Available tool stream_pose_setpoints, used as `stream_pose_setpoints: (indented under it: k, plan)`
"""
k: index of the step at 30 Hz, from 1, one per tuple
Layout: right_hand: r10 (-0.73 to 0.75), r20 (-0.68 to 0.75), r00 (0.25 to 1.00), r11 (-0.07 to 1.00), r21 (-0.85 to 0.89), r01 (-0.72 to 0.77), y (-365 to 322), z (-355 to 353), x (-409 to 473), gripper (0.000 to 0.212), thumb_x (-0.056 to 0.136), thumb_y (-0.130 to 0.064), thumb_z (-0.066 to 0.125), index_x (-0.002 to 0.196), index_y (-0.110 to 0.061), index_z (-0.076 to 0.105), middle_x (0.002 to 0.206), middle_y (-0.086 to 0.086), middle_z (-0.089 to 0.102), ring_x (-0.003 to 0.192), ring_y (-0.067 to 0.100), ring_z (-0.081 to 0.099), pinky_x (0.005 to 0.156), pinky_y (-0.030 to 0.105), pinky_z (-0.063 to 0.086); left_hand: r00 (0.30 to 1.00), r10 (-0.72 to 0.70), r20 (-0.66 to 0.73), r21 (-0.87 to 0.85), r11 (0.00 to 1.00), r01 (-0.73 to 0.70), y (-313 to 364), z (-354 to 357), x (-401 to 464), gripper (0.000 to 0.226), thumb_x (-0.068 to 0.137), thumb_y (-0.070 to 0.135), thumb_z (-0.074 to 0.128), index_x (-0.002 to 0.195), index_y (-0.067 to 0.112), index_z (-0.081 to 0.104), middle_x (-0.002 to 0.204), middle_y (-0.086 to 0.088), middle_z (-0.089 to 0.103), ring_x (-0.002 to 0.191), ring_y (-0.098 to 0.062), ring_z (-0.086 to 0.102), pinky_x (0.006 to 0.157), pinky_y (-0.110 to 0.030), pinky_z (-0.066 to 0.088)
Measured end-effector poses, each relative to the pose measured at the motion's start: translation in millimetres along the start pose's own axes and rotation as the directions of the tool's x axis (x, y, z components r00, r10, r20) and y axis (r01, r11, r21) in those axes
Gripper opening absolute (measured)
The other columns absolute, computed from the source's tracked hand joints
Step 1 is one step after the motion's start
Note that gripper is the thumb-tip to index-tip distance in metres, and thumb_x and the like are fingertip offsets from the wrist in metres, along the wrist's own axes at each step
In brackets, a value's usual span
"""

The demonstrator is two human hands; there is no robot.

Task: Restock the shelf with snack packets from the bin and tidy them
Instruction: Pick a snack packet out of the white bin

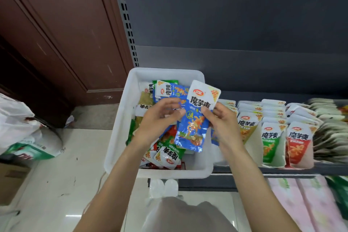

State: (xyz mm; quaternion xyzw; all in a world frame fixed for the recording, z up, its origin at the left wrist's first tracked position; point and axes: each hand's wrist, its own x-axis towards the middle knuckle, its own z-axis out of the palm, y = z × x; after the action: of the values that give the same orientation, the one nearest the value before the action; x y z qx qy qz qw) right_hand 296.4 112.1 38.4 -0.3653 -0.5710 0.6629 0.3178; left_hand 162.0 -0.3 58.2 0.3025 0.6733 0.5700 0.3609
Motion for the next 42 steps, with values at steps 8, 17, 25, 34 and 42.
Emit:
stream_pose_setpoints:
  k: [8, 17, 25, 34, 42]
  plan:
    - [-0.113, -0.204, 0.972, 0.991, -0.099, 0.094, -11.6, -80.7, -13.2, 0.003, 0.089, -0.008, 0.062, 0.089, -0.012, 0.062, 0.079, 0.003, 0.072, 0.071, 0.007, 0.065, 0.060, 0.020, 0.049, 0.973, 0.074, 0.220, 0.213, 0.969, -0.122, -11.8, 78.7, 11.0, 0.022, 0.080, 0.011, 0.072, 0.085, 0.030, 0.063, 0.080, 0.014, 0.064, 0.073, -0.002, 0.065, 0.068, -0.013, 0.050]
    - [-0.350, 0.024, 0.936, 0.728, -0.623, 0.288, 10.2, -104.8, -4.2, 0.003, 0.091, -0.022, 0.062, 0.091, -0.023, 0.059, 0.068, -0.007, 0.064, 0.064, 0.009, 0.062, 0.058, 0.022, 0.047, 0.894, 0.430, 0.126, 0.773, 0.523, -0.360, -45.7, 110.1, 22.8, 0.023, 0.075, 0.023, 0.076, 0.093, 0.015, 0.065, 0.094, 0.001, 0.066, 0.093, -0.019, 0.055, 0.081, -0.028, 0.040]
    - [-0.443, 0.094, 0.892, 0.516, -0.787, 0.339, 33.9, -97.9, 10.6, 0.018, 0.087, -0.003, 0.062, 0.102, -0.013, 0.065, 0.099, 0.004, 0.065, 0.077, 0.013, 0.063, 0.069, 0.033, 0.056, 0.892, 0.447, 0.072, 0.819, 0.484, -0.309, -55.1, 111.6, 43.1, 0.017, 0.081, 0.027, 0.071, 0.097, 0.021, 0.070, 0.101, 0.001, 0.062, 0.098, -0.022, 0.054, 0.087, -0.036, 0.044]
    - [-0.479, 0.077, 0.874, 0.585, -0.715, 0.384, 14.9, -88.8, -9.9, 0.020, 0.091, -0.008, 0.058, 0.109, -0.014, 0.064, 0.105, -0.001, 0.067, 0.085, 0.012, 0.064, 0.075, 0.026, 0.054, 0.837, 0.493, -0.237, 0.624, 0.737, -0.257, -46.6, 79.9, 31.2, 0.029, 0.091, 0.031, 0.055, 0.119, 0.022, 0.057, 0.113, 0.003, 0.059, 0.095, -0.009, 0.055, 0.075, -0.022, 0.045]
    - [-0.140, 0.541, 0.829, 0.425, -0.723, 0.544, 31.0, -3.5, -0.4, 0.026, 0.093, -0.019, 0.054, 0.118, -0.018, 0.062, 0.112, -0.002, 0.066, 0.098, 0.014, 0.062, 0.081, 0.033, 0.053, 0.916, 0.371, -0.155, 0.878, 0.476, -0.044, -89.3, -19.1, 8.4, 0.033, 0.076, 0.025, 0.073, 0.107, 0.015, 0.065, 0.098, -0.004, 0.067, 0.093, -0.030, 0.057, 0.079, -0.039, 0.047]
